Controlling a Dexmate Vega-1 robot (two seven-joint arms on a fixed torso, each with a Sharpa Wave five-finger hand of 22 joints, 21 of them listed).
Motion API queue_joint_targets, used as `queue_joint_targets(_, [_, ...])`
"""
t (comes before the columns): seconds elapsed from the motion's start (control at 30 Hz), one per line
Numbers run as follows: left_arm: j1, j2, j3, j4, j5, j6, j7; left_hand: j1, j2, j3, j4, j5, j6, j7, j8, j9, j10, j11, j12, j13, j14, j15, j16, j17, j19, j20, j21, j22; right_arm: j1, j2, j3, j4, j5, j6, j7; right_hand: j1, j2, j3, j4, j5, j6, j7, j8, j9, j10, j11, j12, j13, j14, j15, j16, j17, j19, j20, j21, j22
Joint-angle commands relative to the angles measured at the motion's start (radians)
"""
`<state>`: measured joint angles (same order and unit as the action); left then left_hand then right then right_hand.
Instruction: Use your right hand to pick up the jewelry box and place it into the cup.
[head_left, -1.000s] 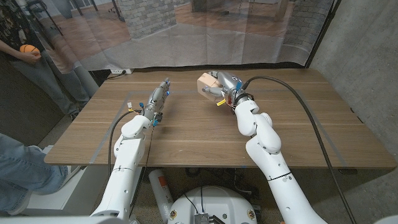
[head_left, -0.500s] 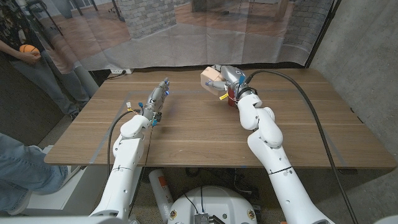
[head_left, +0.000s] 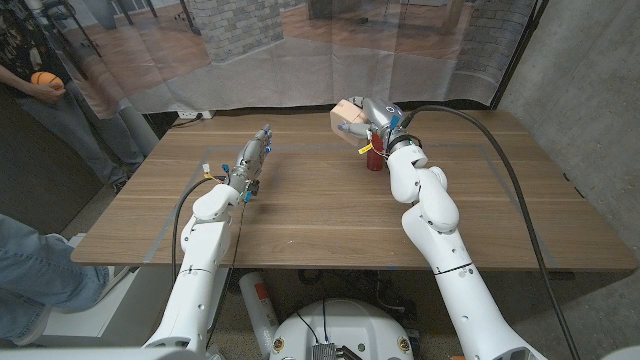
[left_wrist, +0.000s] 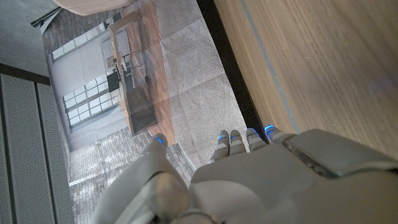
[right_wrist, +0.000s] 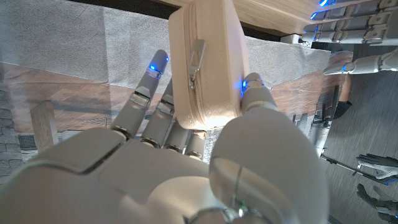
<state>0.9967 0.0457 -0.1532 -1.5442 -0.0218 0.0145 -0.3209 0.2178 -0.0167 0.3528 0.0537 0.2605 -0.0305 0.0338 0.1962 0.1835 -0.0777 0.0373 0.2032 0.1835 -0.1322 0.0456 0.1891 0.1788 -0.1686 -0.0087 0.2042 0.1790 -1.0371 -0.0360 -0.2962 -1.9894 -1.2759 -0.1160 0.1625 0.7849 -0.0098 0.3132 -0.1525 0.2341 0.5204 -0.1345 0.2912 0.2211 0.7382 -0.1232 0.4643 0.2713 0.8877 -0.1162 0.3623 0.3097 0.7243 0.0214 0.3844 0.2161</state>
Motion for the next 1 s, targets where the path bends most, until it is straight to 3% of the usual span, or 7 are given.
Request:
queue_joint_targets(0.03, [-0.003,0.000,0.001,0.003,-0.001,0.003,-0.008,0.013,0.002,-0.003,-0.003,-0.002,0.003,-0.005,0.002,0.004,0.005,0.000,0.000,0.004,-0.001,-0.001,-0.001,0.004,-0.042,0.006,0.000,0.005,0.016,0.000,0.011,0.002,-0.024,-0.016,-0.032,0.067,0.073,0.007,0.014,-0.002,0.011,-0.002,0.006,0.002,0.052,-0.043,0.006,0.003,0.010,-0.081,-0.002,0.002,0.006,-0.004,0.005,0.005])
queue_joint_targets(1.0, [0.016,0.004,0.000,-0.035,0.005,0.013,0.001,0.015,0.003,-0.005,-0.004,-0.004,0.003,-0.005,0.001,0.004,0.005,0.001,0.000,0.004,-0.002,-0.001,-0.001,0.004,-0.042,0.006,0.000,0.005,0.082,0.005,0.024,0.053,-0.042,-0.058,-0.022,0.072,0.075,0.007,0.012,-0.008,0.012,-0.006,0.004,0.003,0.058,-0.048,0.004,0.004,0.019,-0.085,-0.002,0.008,0.006,-0.009,0.010,0.004])
